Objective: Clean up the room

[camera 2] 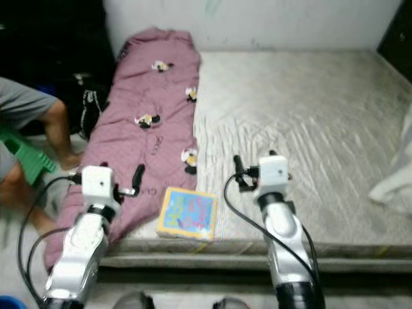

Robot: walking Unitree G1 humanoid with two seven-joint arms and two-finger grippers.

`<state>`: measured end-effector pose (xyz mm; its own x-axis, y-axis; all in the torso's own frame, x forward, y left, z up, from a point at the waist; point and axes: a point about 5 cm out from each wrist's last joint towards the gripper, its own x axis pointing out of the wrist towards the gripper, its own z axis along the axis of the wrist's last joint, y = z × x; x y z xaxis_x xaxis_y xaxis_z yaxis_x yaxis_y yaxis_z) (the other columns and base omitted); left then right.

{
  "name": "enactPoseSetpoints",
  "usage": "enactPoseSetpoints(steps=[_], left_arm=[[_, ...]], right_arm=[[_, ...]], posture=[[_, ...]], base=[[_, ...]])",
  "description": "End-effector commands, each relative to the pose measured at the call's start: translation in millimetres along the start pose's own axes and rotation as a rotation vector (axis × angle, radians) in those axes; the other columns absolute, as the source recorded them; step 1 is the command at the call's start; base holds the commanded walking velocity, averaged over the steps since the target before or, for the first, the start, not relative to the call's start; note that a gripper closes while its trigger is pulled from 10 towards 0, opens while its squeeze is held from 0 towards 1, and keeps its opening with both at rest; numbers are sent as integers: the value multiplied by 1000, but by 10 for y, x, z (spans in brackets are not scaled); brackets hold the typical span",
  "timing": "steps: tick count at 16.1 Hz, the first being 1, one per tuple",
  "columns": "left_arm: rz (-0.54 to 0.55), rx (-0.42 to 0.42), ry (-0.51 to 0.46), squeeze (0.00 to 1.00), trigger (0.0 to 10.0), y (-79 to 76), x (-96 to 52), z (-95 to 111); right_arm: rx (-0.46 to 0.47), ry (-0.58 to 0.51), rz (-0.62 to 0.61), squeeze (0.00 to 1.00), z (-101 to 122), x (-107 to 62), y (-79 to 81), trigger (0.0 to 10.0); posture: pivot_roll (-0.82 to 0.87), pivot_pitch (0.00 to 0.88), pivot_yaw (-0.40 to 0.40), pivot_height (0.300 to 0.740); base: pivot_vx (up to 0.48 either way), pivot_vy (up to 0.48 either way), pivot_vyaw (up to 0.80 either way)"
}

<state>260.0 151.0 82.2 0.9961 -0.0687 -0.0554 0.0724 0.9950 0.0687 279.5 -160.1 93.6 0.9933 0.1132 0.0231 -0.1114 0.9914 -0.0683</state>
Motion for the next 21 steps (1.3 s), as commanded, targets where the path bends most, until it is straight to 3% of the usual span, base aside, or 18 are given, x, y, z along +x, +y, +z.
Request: enactPoseSetpoints(steps=[1,3,21], left_arm=[[15,4,4,0,10000,58,-2,-3],[13,4,2,0,10000,53,5,0],[8,-2,2,0,10000,24,8,-4]], right_arm=[[4,-13,30,0,23,27,83,10000],[8,-10,29,0,19,28,81,10000],[22,10,7,0,-17,33,59,10000]], posture=[[-31,14,-10,740],[-31,11,-11,740],[-34,14,-13,740]], base=[[0,-251,794],[0,-253,528],[0,-254,-38]])
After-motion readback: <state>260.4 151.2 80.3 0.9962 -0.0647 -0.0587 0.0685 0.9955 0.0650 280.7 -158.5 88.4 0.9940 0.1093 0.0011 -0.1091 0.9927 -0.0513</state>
